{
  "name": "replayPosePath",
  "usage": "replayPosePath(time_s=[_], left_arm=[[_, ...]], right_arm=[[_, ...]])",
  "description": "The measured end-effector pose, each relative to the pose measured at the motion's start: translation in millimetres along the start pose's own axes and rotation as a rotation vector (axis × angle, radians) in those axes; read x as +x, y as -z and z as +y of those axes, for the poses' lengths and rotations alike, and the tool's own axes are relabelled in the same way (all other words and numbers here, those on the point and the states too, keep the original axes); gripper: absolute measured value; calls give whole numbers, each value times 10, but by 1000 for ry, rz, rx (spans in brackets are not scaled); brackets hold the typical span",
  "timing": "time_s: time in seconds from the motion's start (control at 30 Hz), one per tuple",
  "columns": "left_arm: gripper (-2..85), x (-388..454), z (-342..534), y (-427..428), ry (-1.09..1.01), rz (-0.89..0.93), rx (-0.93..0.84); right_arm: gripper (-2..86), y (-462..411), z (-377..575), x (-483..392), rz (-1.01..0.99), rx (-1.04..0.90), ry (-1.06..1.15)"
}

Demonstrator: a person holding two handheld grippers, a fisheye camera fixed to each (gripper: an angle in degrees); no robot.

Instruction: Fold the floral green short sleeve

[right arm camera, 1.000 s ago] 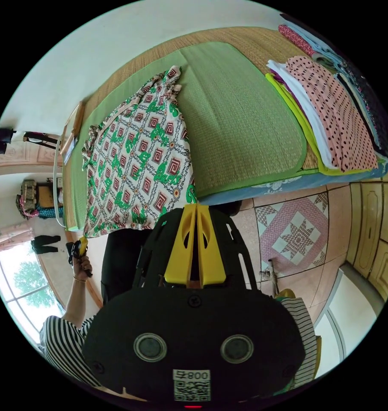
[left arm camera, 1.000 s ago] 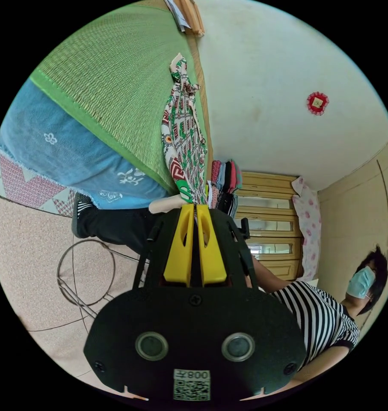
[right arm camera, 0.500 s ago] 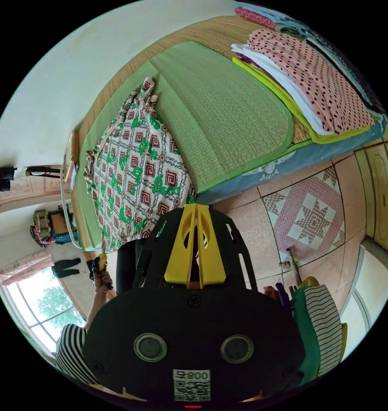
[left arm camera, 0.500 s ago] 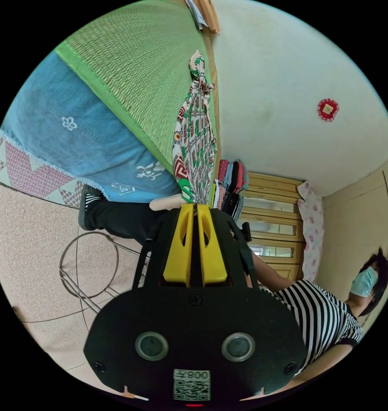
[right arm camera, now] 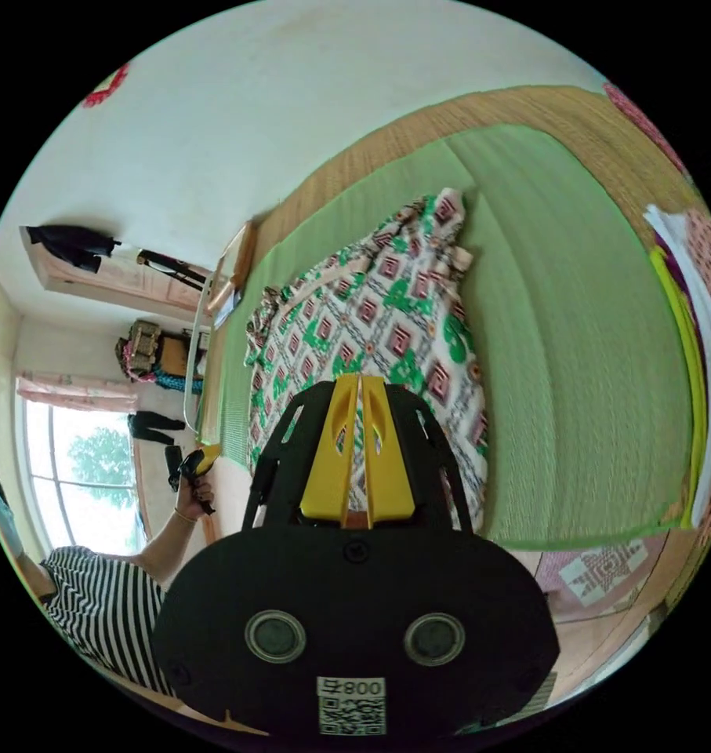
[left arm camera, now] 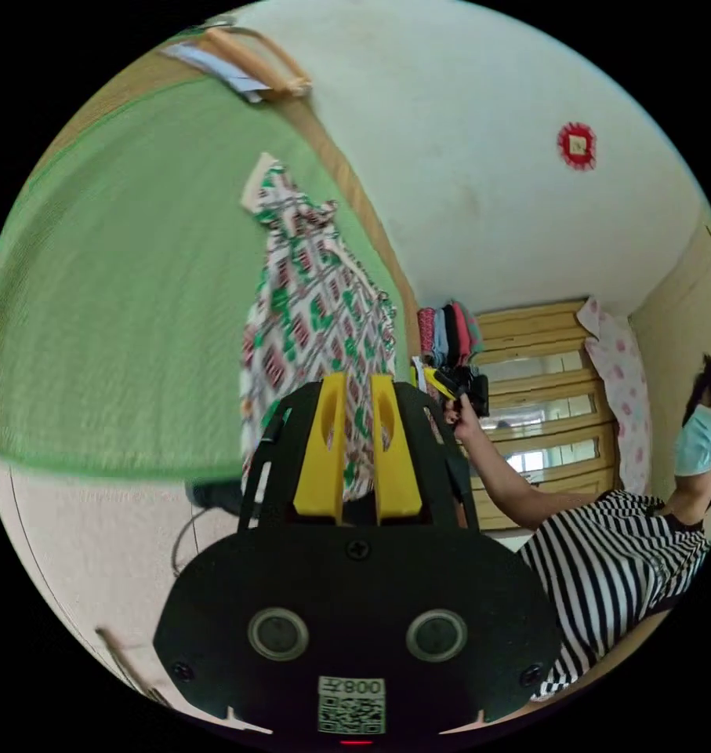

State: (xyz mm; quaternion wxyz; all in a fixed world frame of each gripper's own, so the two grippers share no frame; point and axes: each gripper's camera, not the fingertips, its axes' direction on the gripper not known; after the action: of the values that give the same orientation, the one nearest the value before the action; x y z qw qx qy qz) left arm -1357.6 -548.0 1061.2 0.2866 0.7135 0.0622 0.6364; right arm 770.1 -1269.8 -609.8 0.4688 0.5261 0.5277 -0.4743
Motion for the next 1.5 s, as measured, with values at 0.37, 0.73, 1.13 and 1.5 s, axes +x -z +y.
replayPosePath(time_s=[0.37, 0.73, 1.13, 1.5], left_arm=[[79, 500, -2186, -1456, -45, -86, -81], [54, 819, -3110, -2035, -50, -185, -88], [13, 1357, -3736, -2348, -71, -87, -55], [62, 1876, -4794, -2752, -64, -35, 30]], right_arm=[[56, -645, -1480, -63, -40, -66, 115], [50, -943, -2129, 44, -61, -78, 146], [6, -900, -2507, -28, -156, -52, 172], [9, -790, -3425, -231, -81, -11, 163]])
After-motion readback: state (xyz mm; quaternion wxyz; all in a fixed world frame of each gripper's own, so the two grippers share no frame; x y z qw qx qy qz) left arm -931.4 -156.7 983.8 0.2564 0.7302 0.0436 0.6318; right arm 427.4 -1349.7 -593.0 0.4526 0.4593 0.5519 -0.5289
